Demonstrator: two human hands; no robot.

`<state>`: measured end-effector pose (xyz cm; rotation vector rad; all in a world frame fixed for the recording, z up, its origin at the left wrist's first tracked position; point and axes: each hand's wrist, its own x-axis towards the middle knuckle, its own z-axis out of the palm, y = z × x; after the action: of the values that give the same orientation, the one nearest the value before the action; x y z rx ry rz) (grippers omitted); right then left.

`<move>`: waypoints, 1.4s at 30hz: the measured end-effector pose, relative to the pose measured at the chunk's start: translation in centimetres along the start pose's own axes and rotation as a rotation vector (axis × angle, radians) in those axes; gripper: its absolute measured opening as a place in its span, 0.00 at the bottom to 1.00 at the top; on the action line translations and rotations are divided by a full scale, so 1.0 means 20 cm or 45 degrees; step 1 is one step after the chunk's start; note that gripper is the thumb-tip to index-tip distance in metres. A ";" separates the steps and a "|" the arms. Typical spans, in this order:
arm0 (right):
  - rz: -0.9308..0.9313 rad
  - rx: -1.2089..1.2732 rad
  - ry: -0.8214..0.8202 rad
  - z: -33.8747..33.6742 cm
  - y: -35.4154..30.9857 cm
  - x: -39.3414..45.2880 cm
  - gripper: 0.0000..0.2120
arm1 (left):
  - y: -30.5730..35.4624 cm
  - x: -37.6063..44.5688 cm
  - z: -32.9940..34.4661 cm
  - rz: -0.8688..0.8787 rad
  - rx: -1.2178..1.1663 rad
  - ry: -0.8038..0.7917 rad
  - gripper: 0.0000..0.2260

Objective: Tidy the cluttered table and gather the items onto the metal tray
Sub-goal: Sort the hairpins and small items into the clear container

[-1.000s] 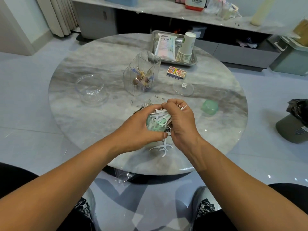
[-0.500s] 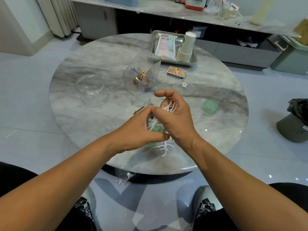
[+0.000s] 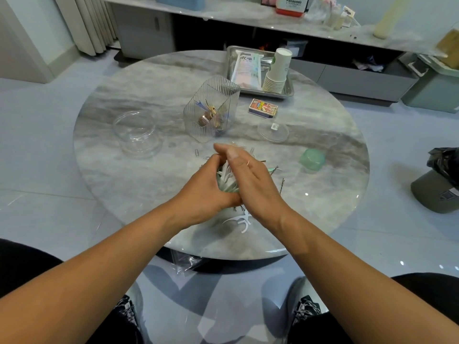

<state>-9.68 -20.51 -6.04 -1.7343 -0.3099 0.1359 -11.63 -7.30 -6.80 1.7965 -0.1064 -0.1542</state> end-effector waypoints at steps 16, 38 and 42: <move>0.031 0.357 0.206 0.02 -0.01 -0.02 0.10 | -0.04 0.01 -0.02 0.013 -0.027 0.260 0.32; 0.057 0.308 0.461 -0.13 -0.02 0.04 0.03 | -0.07 0.04 -0.04 0.024 0.011 0.420 0.33; 0.033 0.260 0.546 -0.17 -0.04 0.06 0.03 | -0.09 0.06 -0.05 -0.041 -0.055 0.403 0.31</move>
<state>-7.83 -23.30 -4.47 -1.5187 0.0417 -0.1797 -10.34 -6.17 -8.43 1.7583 0.1507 0.1050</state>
